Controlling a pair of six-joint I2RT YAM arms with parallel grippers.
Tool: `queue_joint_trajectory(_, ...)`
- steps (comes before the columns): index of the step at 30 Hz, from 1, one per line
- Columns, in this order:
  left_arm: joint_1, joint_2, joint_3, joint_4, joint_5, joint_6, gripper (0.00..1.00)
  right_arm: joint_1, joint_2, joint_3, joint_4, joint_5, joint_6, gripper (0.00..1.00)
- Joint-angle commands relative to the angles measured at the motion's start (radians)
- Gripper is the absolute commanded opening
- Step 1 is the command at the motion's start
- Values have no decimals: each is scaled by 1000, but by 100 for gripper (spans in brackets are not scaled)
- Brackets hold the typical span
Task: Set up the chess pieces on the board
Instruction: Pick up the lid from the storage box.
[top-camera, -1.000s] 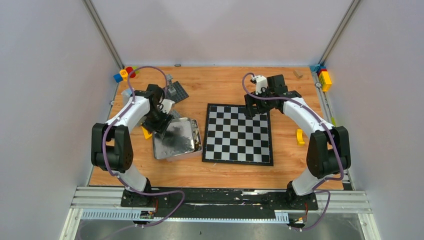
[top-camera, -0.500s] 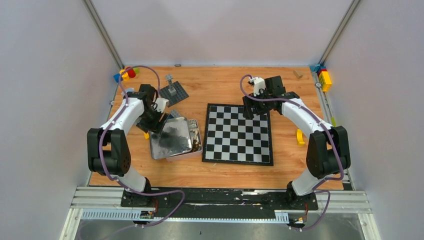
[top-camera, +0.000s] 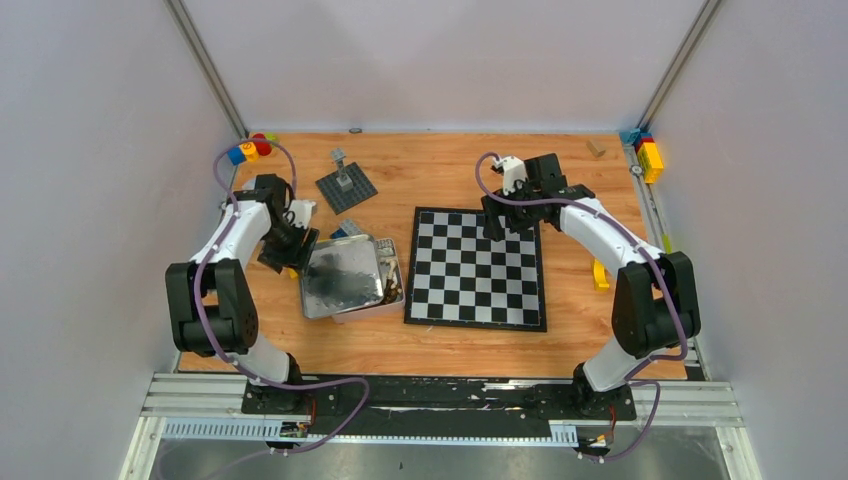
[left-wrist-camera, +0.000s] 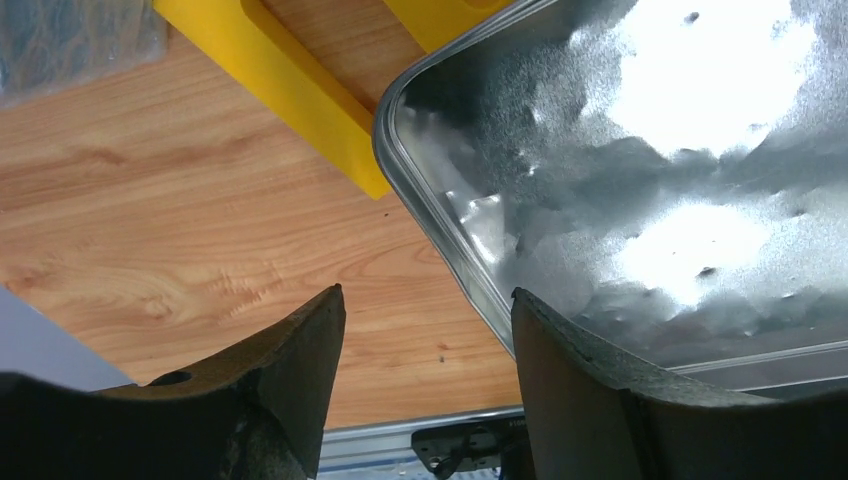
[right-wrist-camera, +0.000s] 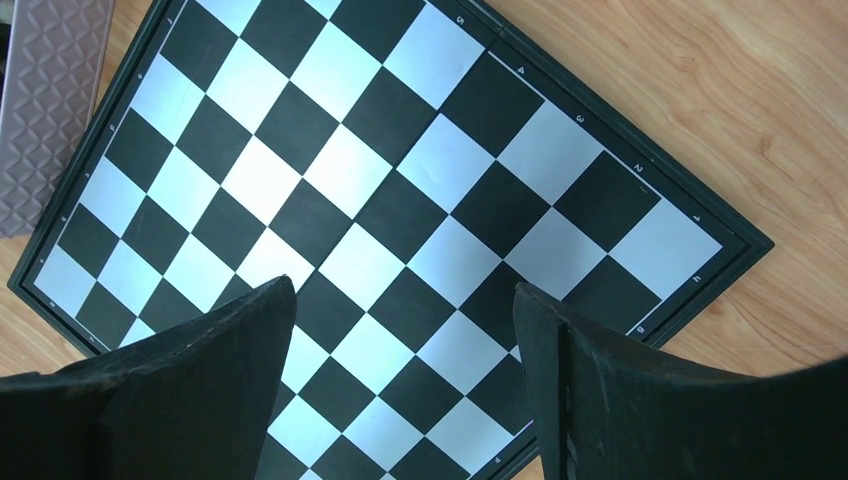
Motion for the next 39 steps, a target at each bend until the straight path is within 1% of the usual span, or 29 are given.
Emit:
queue_joint_trajectory(1,30,28,15,5,95,14,67,15,-4,-10,41,16,-20,81)
queue_joint_trajectory(6,57,67,27,-11,173,13,56,27,-6,-17,43,32,-26,81)
queue_joint_trajectory(11,77,84,24,-6,182,4,43,39,-5,-22,46,47,-34,81)
queue_joint_trajectory(18,92,57,24,2,139,-9,30,53,2,-22,47,60,-40,81)
queue_joint_trajectory(23,97,30,13,12,72,-5,17,59,2,-22,50,63,-43,81)
queue_joint_trajectory(26,108,11,8,15,38,0,5,62,3,-22,51,65,-44,81)
queue_joint_trajectory(28,129,-1,12,5,24,6,0,63,3,-20,51,66,-44,81)
queue_joint_trajectory(33,178,-40,16,-24,-42,55,0,67,1,-21,51,69,-50,81)
queue_joint_trajectory(39,290,-53,36,-54,-96,126,0,68,-3,-24,51,69,-55,81)
